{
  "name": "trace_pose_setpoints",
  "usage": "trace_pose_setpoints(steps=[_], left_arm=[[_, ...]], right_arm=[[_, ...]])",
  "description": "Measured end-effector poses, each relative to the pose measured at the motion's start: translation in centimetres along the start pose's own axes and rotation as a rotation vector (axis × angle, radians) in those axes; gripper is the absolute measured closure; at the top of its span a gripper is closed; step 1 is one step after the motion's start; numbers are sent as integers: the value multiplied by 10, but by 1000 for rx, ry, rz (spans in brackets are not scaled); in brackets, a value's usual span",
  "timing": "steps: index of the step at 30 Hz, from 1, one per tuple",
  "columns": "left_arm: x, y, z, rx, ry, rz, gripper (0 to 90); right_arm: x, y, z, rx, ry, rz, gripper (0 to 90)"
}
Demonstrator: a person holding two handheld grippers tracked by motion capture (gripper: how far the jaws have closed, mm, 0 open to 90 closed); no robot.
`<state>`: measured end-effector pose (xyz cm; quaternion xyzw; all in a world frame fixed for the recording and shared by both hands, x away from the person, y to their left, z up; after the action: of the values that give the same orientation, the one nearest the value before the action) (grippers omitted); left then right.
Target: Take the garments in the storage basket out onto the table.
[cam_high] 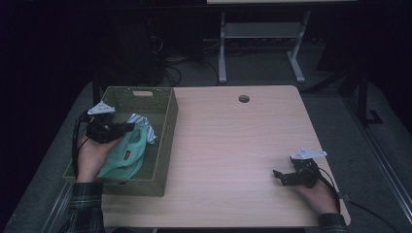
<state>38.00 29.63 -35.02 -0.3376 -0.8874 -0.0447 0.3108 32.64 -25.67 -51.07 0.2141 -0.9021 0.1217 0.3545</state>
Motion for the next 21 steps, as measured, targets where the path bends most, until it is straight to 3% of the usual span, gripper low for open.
trace_pose_setpoints(steps=[6,21], left_arm=[[6,-3,-6,1,-81,23,865],[24,-4,-18,-5,-206,82,868]], right_arm=[[0,0,0,0,0,0,98],[0,0,0,-1,0,0,99]])
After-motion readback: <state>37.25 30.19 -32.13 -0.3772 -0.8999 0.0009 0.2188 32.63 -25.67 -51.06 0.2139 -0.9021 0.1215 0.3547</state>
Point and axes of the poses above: each handheld gripper's, and its own axes: x roughly backward along the jaws, z roughly out of its underside, y roughly to its left, the point moved 4 cm from there along -x, roughly forward along the jaws, and after that the axes turned 8 degrees about z, right-handed, at the moved point
